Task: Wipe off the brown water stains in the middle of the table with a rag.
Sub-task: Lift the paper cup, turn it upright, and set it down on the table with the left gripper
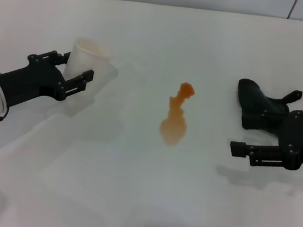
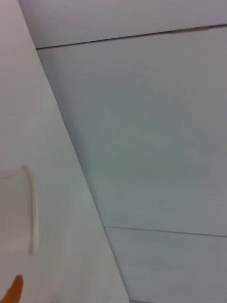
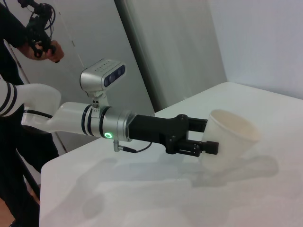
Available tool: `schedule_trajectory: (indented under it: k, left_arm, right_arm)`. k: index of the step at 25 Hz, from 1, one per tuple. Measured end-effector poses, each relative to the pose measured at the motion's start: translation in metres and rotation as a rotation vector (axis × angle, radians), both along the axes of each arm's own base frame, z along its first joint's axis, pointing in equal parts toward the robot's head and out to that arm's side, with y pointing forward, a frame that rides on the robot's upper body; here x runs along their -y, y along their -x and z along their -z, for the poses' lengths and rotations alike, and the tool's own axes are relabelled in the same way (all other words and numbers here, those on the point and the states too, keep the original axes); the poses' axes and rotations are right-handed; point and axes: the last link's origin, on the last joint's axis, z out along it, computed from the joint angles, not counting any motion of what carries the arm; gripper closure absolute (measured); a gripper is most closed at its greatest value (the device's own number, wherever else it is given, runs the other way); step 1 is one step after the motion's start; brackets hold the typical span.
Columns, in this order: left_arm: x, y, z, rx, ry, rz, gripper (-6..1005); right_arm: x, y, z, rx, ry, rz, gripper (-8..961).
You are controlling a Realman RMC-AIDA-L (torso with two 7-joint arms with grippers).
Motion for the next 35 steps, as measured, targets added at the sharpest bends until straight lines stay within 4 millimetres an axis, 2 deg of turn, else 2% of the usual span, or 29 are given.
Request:
schedule_trajectory:
  k: [14,35]
  left_arm:
    - [0.004,-0.006,0.018,0.005,0.020,0.017,362]
    - [0.029,0.015,0.019,-0.003,0.018,-0.011,357]
  right_arm:
    - [0.001,-0.001,0.000,0.001,0.002,0.000,182]
    - [0.002,0.003,0.002,0.004,0.016,-0.018,183]
